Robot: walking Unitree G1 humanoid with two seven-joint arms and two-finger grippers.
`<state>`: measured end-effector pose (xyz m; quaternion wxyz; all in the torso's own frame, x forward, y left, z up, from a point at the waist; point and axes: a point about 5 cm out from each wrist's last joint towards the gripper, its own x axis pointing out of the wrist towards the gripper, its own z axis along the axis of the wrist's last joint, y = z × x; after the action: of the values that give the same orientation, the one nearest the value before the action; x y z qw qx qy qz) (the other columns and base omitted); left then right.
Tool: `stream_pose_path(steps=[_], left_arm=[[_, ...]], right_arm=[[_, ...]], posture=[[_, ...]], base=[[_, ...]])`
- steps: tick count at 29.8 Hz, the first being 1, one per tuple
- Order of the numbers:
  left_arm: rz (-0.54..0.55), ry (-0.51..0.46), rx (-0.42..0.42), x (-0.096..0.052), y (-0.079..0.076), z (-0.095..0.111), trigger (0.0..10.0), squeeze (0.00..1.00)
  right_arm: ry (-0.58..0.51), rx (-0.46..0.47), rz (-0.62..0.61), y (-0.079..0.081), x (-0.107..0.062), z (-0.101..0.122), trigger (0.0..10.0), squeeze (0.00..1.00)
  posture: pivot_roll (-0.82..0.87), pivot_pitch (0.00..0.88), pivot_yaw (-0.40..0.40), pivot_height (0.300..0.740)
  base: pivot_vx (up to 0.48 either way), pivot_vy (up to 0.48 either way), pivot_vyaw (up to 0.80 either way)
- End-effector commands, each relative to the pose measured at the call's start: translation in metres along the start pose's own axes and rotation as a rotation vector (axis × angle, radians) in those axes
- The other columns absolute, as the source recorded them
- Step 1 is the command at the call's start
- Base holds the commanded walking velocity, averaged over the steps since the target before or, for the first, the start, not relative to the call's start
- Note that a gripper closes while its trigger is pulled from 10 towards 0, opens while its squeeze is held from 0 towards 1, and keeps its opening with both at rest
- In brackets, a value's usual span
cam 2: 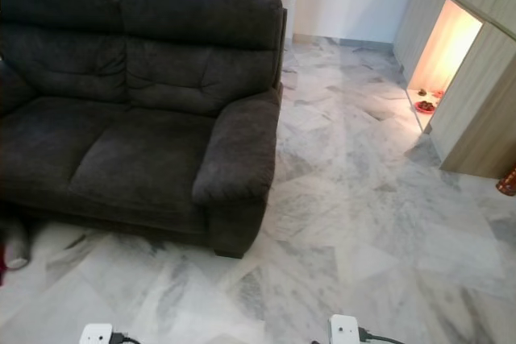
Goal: Move the pillow to the sofa from floor
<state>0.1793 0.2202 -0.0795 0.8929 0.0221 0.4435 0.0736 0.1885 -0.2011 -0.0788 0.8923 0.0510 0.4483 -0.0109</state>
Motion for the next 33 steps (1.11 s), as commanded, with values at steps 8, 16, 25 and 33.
stream_pose_path(steps=[8,16,25,33], left_arm=[[-0.01,0.021,-0.015,-0.0008,-0.0049,-0.0058,10.0,0.0],[-0.008,0.024,-0.017,-0.001,-0.0043,-0.0068,10.0,0.0],[-0.007,0.021,-0.022,-0.0007,-0.0049,-0.0057,10.0,0.0],[-0.005,0.019,-0.022,-0.0006,-0.0045,-0.0052,10.0,0.0]], right_arm=[[0.007,0.01,-0.016,-0.0044,-0.0012,-0.0026,10.0,0.0],[0.004,0.015,-0.017,-0.0041,-0.001,-0.0018,10.0,0.0],[0.004,0.018,-0.015,-0.004,-0.0009,-0.0013,10.0,0.0],[0.007,0.018,-0.013,-0.0037,-0.0008,-0.0013,10.0,0.0]], posture=[[0.07,0.031,-0.009,0.74],[0.06,0.036,-0.009,0.74],[0.07,0.036,-0.011,0.74],[0.07,0.042,-0.009,0.74]], base=[[0.0,0.445,0.0],[0.0,0.445,0.0],[0.0,0.445,0.0],[0.0,0.443,0.0]])
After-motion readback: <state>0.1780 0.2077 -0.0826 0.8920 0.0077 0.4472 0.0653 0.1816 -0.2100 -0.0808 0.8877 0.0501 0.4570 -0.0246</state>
